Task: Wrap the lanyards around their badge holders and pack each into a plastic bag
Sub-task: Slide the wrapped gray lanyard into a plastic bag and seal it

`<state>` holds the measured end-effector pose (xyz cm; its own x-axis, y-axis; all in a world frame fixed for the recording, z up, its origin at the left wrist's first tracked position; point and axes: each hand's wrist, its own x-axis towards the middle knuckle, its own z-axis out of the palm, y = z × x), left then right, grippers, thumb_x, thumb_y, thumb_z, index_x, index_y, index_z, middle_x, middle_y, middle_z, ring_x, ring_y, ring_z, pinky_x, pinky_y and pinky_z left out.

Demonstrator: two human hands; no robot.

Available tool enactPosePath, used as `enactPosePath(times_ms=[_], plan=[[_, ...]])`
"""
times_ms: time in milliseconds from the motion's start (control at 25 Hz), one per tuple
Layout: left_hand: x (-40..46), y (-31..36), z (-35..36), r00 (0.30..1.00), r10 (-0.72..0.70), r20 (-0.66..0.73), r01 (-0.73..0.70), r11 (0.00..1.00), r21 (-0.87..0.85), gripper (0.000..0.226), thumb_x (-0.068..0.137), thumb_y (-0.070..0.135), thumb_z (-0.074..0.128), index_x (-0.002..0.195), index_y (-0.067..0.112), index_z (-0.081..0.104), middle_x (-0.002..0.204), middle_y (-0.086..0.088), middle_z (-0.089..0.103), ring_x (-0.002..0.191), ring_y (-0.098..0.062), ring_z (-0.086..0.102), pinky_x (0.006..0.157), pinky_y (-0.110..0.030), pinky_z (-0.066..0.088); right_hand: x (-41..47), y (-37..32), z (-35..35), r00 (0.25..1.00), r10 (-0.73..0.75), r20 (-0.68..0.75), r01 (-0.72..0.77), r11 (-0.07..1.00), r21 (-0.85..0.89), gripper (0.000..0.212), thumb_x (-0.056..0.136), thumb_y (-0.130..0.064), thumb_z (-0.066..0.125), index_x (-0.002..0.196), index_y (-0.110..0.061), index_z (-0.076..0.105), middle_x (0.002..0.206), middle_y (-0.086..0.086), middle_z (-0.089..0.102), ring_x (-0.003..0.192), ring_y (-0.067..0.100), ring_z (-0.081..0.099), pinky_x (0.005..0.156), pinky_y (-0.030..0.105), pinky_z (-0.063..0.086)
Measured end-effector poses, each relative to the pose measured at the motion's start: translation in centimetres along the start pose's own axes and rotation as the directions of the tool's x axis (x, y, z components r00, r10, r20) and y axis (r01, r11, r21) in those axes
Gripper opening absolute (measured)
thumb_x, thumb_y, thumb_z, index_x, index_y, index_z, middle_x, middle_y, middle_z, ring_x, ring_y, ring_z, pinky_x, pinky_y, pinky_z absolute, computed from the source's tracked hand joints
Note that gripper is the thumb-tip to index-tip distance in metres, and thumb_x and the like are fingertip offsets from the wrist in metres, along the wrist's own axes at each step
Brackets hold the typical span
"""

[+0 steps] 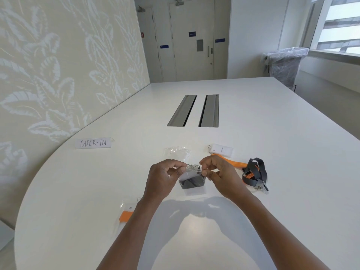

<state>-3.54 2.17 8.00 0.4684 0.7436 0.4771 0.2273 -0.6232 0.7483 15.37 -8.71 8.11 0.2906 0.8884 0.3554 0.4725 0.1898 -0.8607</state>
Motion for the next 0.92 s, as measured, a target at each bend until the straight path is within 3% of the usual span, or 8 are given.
enactPosePath(times_ms=[120, 200, 360, 560, 720, 840, 920], plan=[[0.4, 0.4, -0.1, 0.994, 0.104, -0.013, -0.104, 0.994, 0.030, 0.011, 0.090, 0.016, 0.075, 0.097, 0.023, 0.080, 0.103, 0.016, 0.074, 0.083, -0.011, 0.071, 0.069, -0.016, 0.052, 0.0, 0.1, 0.2, 0.999, -0.050, -0.007, 0.049, 0.996, -0.081, 0.029, 0.091, 0.001, 0.060, 0.082, -0.026, 0.057, 0.109, -0.021, 0.068, 0.087, 0.003, 0.061, 0.075, 0.022, 0.051], [0.5, 0.7, -0.1, 0.994, 0.101, -0.033, -0.101, 0.995, -0.017, 0.012, 0.088, 0.013, 0.077, 0.097, 0.021, 0.081, 0.108, 0.013, 0.075, 0.094, -0.008, 0.071, 0.072, -0.017, 0.054, -0.1, 0.4, 0.1, 1.000, -0.017, -0.016, 0.016, 0.997, -0.076, 0.033, 0.094, 0.001, 0.054, 0.084, -0.030, 0.056, 0.105, -0.028, 0.068, 0.080, 0.009, 0.062, 0.072, 0.032, 0.057], [0.5, 0.9, 0.0, 0.999, 0.031, -0.033, -0.035, 0.993, -0.116, 0.012, 0.086, 0.012, 0.078, 0.091, 0.022, 0.080, 0.104, 0.014, 0.076, 0.086, -0.011, 0.071, 0.071, -0.017, 0.053, -0.2, 0.5, 0.2, 0.997, -0.040, -0.061, 0.032, 0.992, -0.125, 0.031, 0.096, -0.002, 0.053, 0.087, -0.031, 0.055, 0.096, -0.016, 0.069, 0.081, 0.007, 0.061, 0.074, 0.044, 0.057], [0.8, 1.7, -0.5, 0.978, 0.184, 0.103, -0.192, 0.979, 0.073, 0.011, 0.086, 0.018, 0.069, 0.082, 0.029, 0.070, 0.094, 0.015, 0.070, 0.085, -0.015, 0.066, 0.064, -0.026, 0.054, -0.4, -0.2, -0.8, 0.947, -0.321, -0.022, 0.291, 0.886, -0.360, 0.028, 0.090, -0.001, 0.056, 0.088, -0.029, 0.053, 0.123, -0.024, 0.059, 0.108, 0.006, 0.051, 0.080, 0.028, 0.050], [0.8, 1.7, -0.6, 0.979, 0.180, 0.094, -0.191, 0.973, 0.127, 0.010, 0.085, 0.022, 0.066, 0.077, 0.028, 0.065, 0.087, 0.013, 0.067, 0.082, -0.015, 0.063, 0.062, -0.027, 0.052, -0.7, -0.5, -1.0, 0.912, -0.408, 0.045, 0.394, 0.839, -0.376, 0.024, 0.087, 0.005, 0.063, 0.086, -0.019, 0.063, 0.117, -0.020, 0.068, 0.100, 0.014, 0.053, 0.081, 0.028, 0.048], [0.8, 1.5, -0.5, 0.995, 0.040, 0.089, -0.033, 0.996, -0.084, 0.006, 0.081, 0.025, 0.068, 0.075, 0.026, 0.069, 0.087, 0.009, 0.072, 0.082, -0.011, 0.066, 0.063, -0.020, 0.048, -0.9, -0.8, -1.1, 0.926, -0.377, 0.023, 0.370, 0.892, -0.261, 0.023, 0.090, 0.002, 0.066, 0.082, -0.020, 0.066, 0.107, -0.019, 0.073, 0.095, 0.014, 0.057, 0.077, 0.026, 0.049], [0.9, 1.5, -0.5, 0.990, -0.068, 0.127, 0.102, 0.955, -0.279, 0.009, 0.076, 0.029, 0.071, 0.075, 0.020, 0.072, 0.090, 0.003, 0.075, 0.084, -0.010, 0.067, 0.067, -0.020, 0.048, -0.8, -1.1, -1.4, 0.930, -0.367, -0.001, 0.358, 0.908, -0.216, 0.028, 0.091, 0.000, 0.067, 0.082, -0.026, 0.065, 0.098, -0.016, 0.075, 0.090, 0.015, 0.060, 0.077, 0.029, 0.051]])
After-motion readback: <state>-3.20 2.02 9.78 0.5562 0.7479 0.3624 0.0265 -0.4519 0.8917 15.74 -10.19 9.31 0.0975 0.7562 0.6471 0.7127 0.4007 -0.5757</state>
